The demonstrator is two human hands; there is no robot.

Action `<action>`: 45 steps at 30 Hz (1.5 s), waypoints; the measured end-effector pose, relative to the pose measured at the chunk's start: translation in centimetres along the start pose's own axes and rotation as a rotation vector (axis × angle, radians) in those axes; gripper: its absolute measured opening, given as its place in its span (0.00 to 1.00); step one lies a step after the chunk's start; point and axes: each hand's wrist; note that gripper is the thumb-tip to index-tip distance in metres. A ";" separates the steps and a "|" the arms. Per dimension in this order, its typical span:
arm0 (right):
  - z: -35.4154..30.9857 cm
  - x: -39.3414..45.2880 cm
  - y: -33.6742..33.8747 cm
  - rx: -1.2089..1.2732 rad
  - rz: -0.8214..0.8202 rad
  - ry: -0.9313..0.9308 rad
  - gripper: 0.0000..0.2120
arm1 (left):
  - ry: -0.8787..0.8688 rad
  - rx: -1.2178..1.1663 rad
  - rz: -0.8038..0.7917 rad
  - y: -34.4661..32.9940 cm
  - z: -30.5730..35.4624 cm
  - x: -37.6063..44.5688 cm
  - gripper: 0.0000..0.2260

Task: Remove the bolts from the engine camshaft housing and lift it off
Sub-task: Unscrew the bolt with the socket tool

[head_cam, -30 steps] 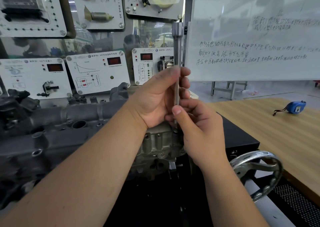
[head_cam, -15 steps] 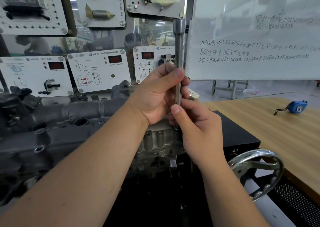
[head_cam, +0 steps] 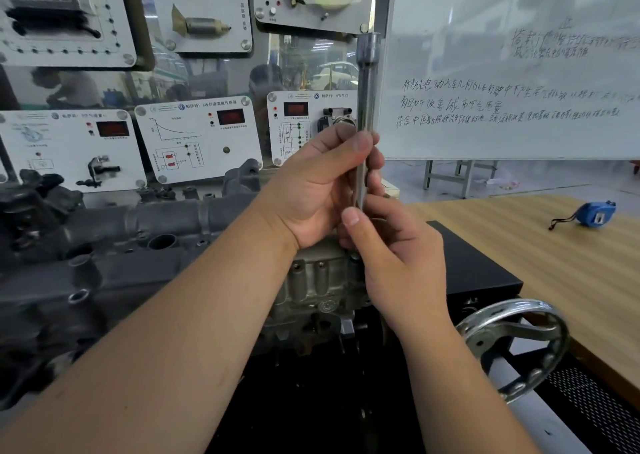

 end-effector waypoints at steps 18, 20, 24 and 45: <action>-0.4 0.1 -0.4 0.069 0.043 -0.033 0.05 | 0.057 -0.010 -0.011 -0.4 0.1 -0.2 0.10; -0.3 0.2 -0.3 0.090 0.061 -0.039 0.05 | 0.075 -0.004 -0.012 -0.4 0.1 -0.2 0.10; -0.3 0.2 -0.3 0.080 0.004 -0.003 0.09 | 0.081 0.040 0.006 -0.2 0.1 -0.2 0.09; -0.2 0.4 -0.6 0.130 0.033 0.003 0.04 | 0.095 0.021 -0.028 -0.4 0.4 -0.6 0.16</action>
Point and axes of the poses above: each hand's wrist, its own x-axis towards the middle knuckle, its own y-axis out of the back of the hand, z = x × y, and after that the axes turned 6 degrees about x, right-handed
